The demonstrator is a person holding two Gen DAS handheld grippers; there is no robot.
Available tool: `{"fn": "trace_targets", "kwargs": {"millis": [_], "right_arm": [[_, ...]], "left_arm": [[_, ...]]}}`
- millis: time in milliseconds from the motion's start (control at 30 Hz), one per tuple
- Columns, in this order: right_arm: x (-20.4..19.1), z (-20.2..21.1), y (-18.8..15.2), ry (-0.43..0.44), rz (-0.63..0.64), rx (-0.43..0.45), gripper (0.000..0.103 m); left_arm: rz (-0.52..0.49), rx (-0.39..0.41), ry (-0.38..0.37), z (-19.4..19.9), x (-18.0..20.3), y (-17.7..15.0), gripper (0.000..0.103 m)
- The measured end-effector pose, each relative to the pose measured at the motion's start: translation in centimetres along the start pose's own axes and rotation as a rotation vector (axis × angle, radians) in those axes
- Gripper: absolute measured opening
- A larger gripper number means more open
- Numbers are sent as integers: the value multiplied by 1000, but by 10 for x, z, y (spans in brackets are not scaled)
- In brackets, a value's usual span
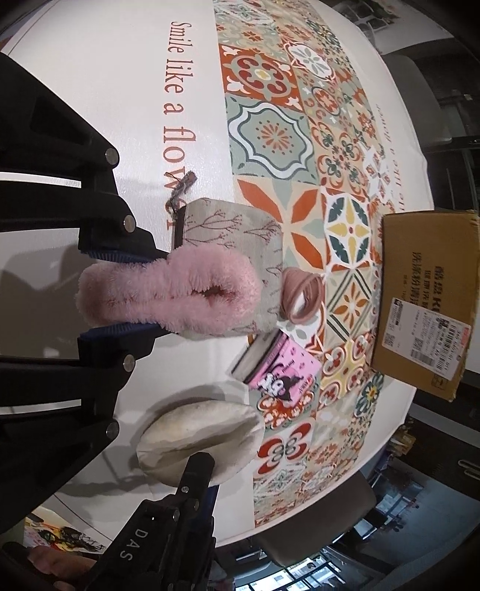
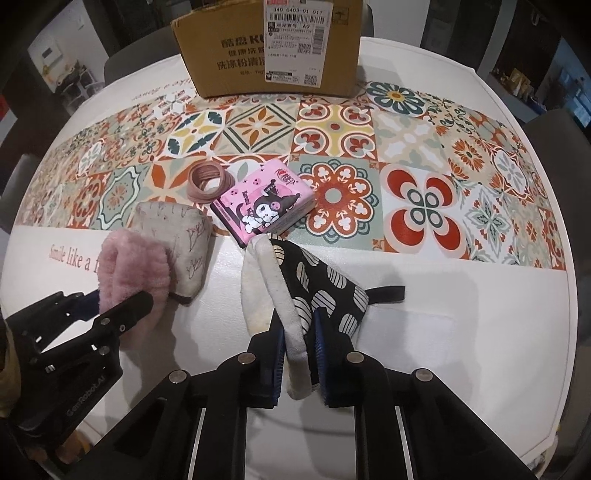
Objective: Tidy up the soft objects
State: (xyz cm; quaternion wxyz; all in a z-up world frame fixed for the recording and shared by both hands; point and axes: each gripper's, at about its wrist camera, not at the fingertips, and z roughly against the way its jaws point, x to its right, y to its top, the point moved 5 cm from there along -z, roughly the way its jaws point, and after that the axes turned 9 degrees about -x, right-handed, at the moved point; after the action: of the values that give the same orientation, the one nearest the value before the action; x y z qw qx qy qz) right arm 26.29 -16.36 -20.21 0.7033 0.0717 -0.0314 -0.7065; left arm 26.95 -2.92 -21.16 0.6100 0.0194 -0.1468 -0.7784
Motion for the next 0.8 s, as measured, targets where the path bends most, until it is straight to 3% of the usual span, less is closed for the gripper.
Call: {"fn": "trace_targets", "kwargs": {"millis": [800], "right_arm": [[6,71,9,52,16,208,15]], "left_arm": [[-16,200,13,74,23,27,27]]}}
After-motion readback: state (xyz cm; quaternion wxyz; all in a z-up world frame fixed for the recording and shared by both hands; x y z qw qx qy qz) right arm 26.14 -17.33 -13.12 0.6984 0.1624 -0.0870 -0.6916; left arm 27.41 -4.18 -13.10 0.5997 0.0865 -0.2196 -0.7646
